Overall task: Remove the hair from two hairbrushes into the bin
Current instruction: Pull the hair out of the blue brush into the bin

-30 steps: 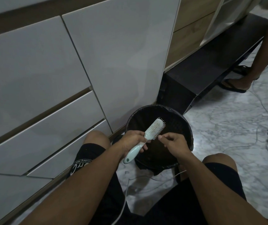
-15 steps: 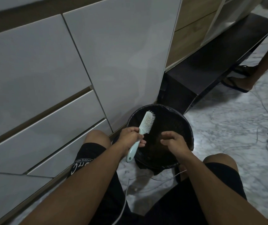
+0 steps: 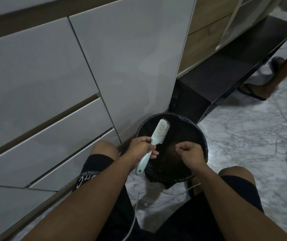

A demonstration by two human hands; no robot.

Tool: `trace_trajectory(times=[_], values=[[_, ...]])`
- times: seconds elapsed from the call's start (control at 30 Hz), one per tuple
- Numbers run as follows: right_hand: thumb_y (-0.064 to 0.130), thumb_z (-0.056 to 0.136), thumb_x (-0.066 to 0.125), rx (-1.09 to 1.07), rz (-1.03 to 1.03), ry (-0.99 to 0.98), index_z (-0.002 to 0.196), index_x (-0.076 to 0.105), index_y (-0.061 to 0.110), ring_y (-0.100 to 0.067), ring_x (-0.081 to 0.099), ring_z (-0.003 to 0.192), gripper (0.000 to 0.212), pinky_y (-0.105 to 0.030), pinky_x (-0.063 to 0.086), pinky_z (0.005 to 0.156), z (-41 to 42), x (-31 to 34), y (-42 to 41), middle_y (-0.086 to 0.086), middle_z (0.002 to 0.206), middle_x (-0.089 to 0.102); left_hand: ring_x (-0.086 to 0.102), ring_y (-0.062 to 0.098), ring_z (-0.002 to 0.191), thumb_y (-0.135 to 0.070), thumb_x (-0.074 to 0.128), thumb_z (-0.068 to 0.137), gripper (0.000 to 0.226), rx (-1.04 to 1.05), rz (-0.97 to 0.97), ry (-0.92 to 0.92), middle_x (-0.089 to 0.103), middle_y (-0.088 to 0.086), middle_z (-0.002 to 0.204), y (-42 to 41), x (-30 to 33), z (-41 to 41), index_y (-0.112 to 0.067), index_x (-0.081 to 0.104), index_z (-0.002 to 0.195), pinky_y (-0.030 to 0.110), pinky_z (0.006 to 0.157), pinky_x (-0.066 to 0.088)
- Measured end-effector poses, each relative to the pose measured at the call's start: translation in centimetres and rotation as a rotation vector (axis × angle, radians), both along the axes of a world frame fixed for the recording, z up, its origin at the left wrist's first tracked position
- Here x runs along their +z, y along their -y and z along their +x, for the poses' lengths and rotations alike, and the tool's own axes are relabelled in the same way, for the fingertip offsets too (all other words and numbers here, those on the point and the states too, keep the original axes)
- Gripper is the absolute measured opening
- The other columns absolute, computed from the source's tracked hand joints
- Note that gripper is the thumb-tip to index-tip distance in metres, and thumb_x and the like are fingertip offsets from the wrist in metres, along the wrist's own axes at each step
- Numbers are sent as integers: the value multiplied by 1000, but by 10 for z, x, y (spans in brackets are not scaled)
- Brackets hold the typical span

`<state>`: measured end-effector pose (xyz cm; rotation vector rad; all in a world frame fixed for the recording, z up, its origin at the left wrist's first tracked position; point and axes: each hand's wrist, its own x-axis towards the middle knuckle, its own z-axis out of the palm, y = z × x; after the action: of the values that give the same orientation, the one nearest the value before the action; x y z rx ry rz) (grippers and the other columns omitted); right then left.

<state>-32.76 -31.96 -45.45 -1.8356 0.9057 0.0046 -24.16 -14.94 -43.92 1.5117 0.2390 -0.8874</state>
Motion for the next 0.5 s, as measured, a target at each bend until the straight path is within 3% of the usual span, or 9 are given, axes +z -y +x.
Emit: trace_trajectory(times=[0.1,0.2,0.27,0.37,0.5], values=[[8,82,70,-59,-14,10,81,74,20,-15,66,85,13,-31,52,89,11,5,7,4,84,72,70,23,68,11,59,84,27,-50,13,20,67,17,93,7,3,2,-16,61,88,37,68,59],[10,83,69,-104,-9,30,90,75,17,-14,65,88,12,-30,51,90,26,8,16,0,91,73,70,21,68,9,59,85,24,-102,36,23,66,15,92,20,8,7,-14,60,89,32,59,59],[10,83,69,-106,22,33,94,75,18,-17,67,93,15,-37,53,95,37,8,22,-1,95,73,69,21,66,8,58,86,18,-126,46,14,66,15,91,29,10,12,-9,61,94,30,56,59],[3,86,62,-56,114,4,109,69,13,-20,63,104,27,-44,52,97,51,13,30,-1,107,68,69,20,64,7,59,87,24,-152,80,21,66,17,92,40,10,22,0,59,110,32,58,60],[-6,87,52,6,87,6,124,63,13,-20,58,114,43,-43,49,101,61,16,45,-1,122,63,68,21,64,6,59,87,21,-155,105,41,65,16,90,47,9,36,-4,58,105,33,59,61]])
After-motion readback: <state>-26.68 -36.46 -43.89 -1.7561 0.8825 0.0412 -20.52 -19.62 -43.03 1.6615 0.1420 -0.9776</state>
